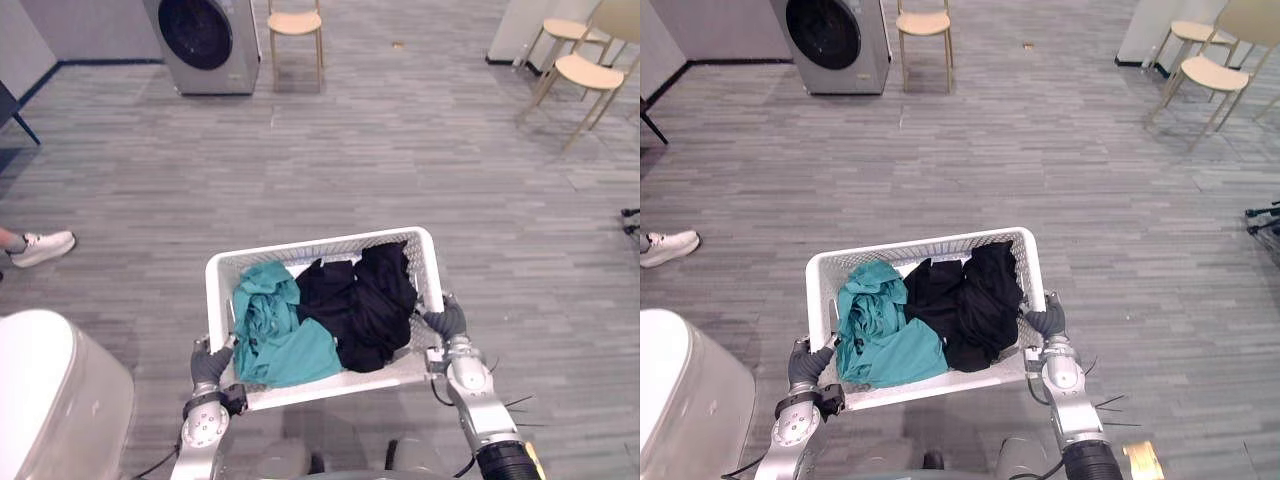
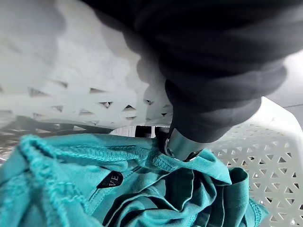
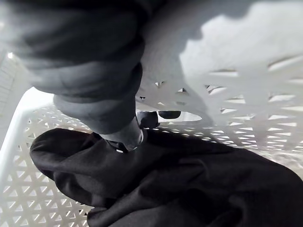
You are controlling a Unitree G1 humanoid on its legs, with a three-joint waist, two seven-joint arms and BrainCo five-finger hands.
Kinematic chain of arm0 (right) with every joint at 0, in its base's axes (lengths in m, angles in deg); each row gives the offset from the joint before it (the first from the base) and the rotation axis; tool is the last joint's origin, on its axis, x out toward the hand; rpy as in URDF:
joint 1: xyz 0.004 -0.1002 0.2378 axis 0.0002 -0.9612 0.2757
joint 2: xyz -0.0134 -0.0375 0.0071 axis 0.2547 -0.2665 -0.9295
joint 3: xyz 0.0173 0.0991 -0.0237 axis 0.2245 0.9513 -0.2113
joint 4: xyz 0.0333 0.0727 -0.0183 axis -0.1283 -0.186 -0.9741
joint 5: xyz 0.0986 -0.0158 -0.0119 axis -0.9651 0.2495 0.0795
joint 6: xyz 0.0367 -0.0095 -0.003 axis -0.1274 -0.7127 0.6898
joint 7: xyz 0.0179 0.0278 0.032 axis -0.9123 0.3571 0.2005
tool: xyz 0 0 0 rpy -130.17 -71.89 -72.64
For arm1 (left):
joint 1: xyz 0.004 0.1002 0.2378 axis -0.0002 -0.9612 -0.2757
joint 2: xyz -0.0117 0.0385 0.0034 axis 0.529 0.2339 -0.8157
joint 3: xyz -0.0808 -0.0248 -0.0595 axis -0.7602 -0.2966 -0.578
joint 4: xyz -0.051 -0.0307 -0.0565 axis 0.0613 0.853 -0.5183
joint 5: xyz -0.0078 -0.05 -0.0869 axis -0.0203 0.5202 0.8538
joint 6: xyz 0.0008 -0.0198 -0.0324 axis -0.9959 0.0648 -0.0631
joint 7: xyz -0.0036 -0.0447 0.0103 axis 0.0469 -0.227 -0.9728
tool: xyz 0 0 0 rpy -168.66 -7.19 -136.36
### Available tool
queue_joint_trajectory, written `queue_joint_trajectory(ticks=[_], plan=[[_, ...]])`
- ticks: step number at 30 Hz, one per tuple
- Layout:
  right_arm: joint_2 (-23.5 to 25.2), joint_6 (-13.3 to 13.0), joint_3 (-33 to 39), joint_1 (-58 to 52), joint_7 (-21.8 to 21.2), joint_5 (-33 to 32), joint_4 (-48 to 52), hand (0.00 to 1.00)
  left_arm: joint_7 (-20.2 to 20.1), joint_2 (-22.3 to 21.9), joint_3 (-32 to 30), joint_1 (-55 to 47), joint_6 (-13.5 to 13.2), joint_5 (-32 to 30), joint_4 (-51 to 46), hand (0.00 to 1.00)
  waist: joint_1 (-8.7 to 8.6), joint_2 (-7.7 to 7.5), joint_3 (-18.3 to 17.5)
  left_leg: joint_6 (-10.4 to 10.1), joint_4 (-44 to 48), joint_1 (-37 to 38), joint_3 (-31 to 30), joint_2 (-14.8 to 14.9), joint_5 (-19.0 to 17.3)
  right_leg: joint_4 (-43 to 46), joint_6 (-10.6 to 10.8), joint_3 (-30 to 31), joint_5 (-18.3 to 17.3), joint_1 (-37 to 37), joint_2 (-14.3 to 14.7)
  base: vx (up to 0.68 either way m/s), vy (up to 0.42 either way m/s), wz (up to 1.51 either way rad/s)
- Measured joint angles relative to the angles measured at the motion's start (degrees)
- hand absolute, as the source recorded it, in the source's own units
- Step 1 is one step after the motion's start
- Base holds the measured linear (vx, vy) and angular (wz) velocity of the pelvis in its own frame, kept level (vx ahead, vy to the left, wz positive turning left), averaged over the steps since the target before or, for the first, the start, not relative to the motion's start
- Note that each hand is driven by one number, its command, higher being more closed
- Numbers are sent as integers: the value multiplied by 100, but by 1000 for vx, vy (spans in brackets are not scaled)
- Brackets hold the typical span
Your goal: Pick up the laundry basket with both hands and put the clothes into the washing machine.
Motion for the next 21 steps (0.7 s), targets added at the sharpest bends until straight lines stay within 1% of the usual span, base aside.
queue_joint_trajectory(ticks=[1, 2, 3, 4, 5, 6, 7, 8, 9, 10, 11, 12, 13, 14, 15, 16, 17, 18, 19, 20, 21], plan=[[-29, 1, 9, 0, 4, -8, 0, 100, -1, 26, 26, 46, 2, -28, 3, 100, -38, 38, 20, -86, -100, 126, -26, 55, -19, -686, 57, -30, 320, -53, 70, 560, -95, 39], [-27, 1, 9, 0, 13, -14, 9, 100, -1, 66, 28, 115, 7, -113, 10, 100, -130, -1, 6, -240, -285, 393, -51, 81, -64, -1968, 197, -36, 941, -143, 131, 492, -126, 33], [-43, 1, 13, -1, 29, -23, 16, 100, -1, 84, 28, 174, 8, -163, 32, 100, -156, -36, 4, -394, -378, 620, -70, 80, -150, -2422, 167, 48, 1221, -245, 144, 656, -195, 37], [-50, 7, 14, -44, 32, -20, 20, 100, -1, 91, 35, 195, 8, -180, 61, 100, -200, -105, -36, -611, -389, 982, -117, 79, -271, -2579, 22, 107, 1319, -265, 148, 885, -273, 31], [-54, 16, 15, -90, 34, -16, 24, 100, -2, 52, 59, 212, 9, -187, 133, 100, -250, -64, -95, -735, -276, 1191, -189, 169, -343, -2420, -287, 235, 2034, -237, 199, 800, -237, 28], [-90, 42, 25, -100, 35, -1, 22, 100, -1, 2, 89, 215, 8, -188, 197, 100, -269, 65, -172, -755, -94, 1200, -203, 314, -351, -2215, -322, 234, 2388, -256, 257, 1008, -289, 13], [-229, 50, 37, -85, 35, 26, 24, 100, -2, -102, 143, 227, 9, -232, 288, 100, -265, 454, -294, -1013, 870, 919, -188, 748, -198, -1685, -466, 38, 2504, -299, 550, 811, -243, -2], [-276, 53, 37, -66, 34, 27, 24, 100, -2, -135, 152, 243, 8, -246, 302, 100, -262, 565, -298, -1225, 1492, 655, -189, 937, 25, -1508, -567, -47, 2304, -271, 666, 793, -272, -16], [-324, 69, 36, -47, 34, 24, 25, 100, -2, -184, 152, 324, 9, -274, 426, 100, -226, 640, -275, -1255, 2808, 74, -184, 1197, 1052, -1297, -670, -81, 1956, -88, 846, 759, -269, -22], [-352, 113, 36, -58, 53, 14, 32, 100, -3, -242, 166, 367, 39, -273, 543, 100, -130, 681, -212, -1320, 4096, -426, -208, 1497, 1977, -1412, -679, -74, 1694, 411, 1041, 608, -208, -22], [-365, 139, 39, -62, 89, 7, 33, 100, -4, -261, 189, 378, 57, -273, 561, 100, -105, 687, -174, -1255, 4807, -702, -194, 1630, 1880, -1516, -693, -72, 1602, 709, 1140, 834, -220, -15], [-360, 152, 39, -81, 164, 2, 107, 100, -4, -250, 207, 354, 61, -272, 556, 100, -74, 610, -93, -930, 5750, -1221, -144, 1695, 1495, -1757, -731, -13, 1384, 1313, 1244, 498, -98, -5], [-362, 151, 39, -100, 168, 1, 199, 100, -5, -238, 207, 353, 60, -269, 555, 100, -57, 549, -39, -720, 5931, -1447, -94, 1670, 1289, -1894, -733, 45, 1245, 1616, 1249, 736, -112, -16], [-372, 144, 39, -104, 169, 1, 327, 100, -12, -216, 208, 347, 58, -266, 539, 100, 48, 452, -15, -515, 5875, -1898, 79, 1552, 926, -2207, -721, 188, 1168, 2109, 1241, 590, -18, -32], [-395, 119, 40, -74, 171, 0, 427, 100, -12, -198, 208, 340, 51, -265, 446, 100, 166, 401, 1, -432, 5415, -2429, 219, 1399, 636, -2509, -627, 337, 1085, 2494, 1211, 592, 18, -41], [-417, 101, 40, -33, 171, -11, 426, 100, -13, -188, 208, 342, 38, -266, 402, 100, 215, 369, 10, -403, 5006, -2645, 235, 1269, 562, -2628, -536, 390, 1026, 2636, 1158, 586, 93, -42], [-451, 91, 40, 51, 169, -47, 410, 100, -13, -189, 208, 342, 35, -267, 331, 100, 240, 306, 38, -405, 3778, -2960, 218, 964, 551, -2810, -404, 468, 941, 2867, 1006, 568, 162, -36], [-495, 80, 39, 97, 168, -47, 390, 100, -19, -208, 208, 340, 35, -271, 310, 100, 294, 260, 87, -577, 2292, -3100, 207, 738, 675, -3018, -224, 542, 818, 3126, 855, 566, 192, -38], [-498, 80, 39, 128, 165, -47, 342, 100, -19, -216, 208, 331, 37, -272, 310, 100, 328, 282, 84, -771, 1531, -3136, 169, 667, 864, -3136, -136, 620, 761, 3278, 792, 594, 248, -54], [-492, 78, 26, 198, 167, -45, 183, 100, -19, -218, 208, 296, 42, -285, 307, 100, 389, 369, 32, -930, 614, -3107, 194, 686, 1562, -3334, 50, 839, 612, 3513, 735, 642, 281, -58], [-470, 78, -12, 218, 189, -50, 52, 100, -18, -194, 208, 311, 49, -291, 280, 100, 486, 318, 2, -656, 867, -3077, 383, 526, 1935, -3448, 56, 1104, 478, 3735, 635, 663, 294, -42]])
